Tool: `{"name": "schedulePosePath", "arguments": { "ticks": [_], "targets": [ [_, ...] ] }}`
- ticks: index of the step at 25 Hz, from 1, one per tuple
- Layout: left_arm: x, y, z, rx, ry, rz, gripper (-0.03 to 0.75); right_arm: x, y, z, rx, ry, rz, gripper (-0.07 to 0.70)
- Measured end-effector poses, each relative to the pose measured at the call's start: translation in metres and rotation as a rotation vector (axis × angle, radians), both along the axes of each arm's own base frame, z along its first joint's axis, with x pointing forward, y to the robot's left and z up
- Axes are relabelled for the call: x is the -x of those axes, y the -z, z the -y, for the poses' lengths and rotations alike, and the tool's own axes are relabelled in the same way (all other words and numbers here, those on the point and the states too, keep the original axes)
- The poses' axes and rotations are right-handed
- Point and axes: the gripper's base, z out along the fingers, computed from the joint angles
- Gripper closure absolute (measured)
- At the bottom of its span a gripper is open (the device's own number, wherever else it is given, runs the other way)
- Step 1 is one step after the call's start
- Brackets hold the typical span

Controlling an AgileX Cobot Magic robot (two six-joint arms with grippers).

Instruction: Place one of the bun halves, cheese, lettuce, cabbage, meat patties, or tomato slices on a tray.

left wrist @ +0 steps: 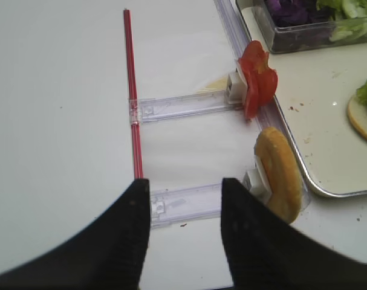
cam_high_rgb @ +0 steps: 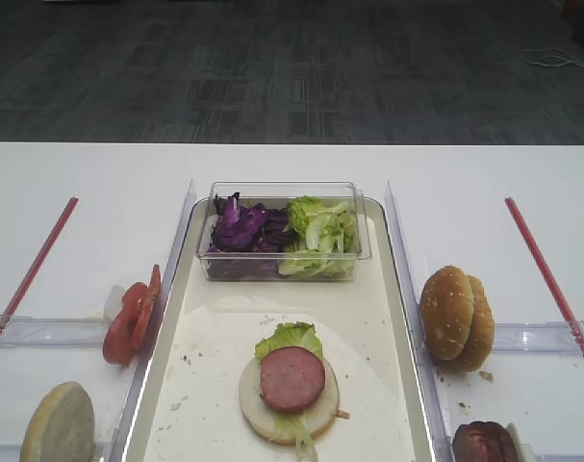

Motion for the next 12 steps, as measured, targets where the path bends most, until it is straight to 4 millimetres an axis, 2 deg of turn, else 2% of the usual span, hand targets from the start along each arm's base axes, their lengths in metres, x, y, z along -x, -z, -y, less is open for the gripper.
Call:
{"name": "schedulePosePath", "arguments": {
  "ticks": [7,12],
  "targets": [
    [0.0,0.0,0.0,0.0,0.0,0.0,0.445,-0.001,0.025,0.001,0.035,-0.007,-0.047,0.218],
    [0.0,0.0,0.0,0.0,0.0,0.0,0.445,0.001,0.028,0.002,0.042,-0.002,-0.035,0.241]
  ]
}}
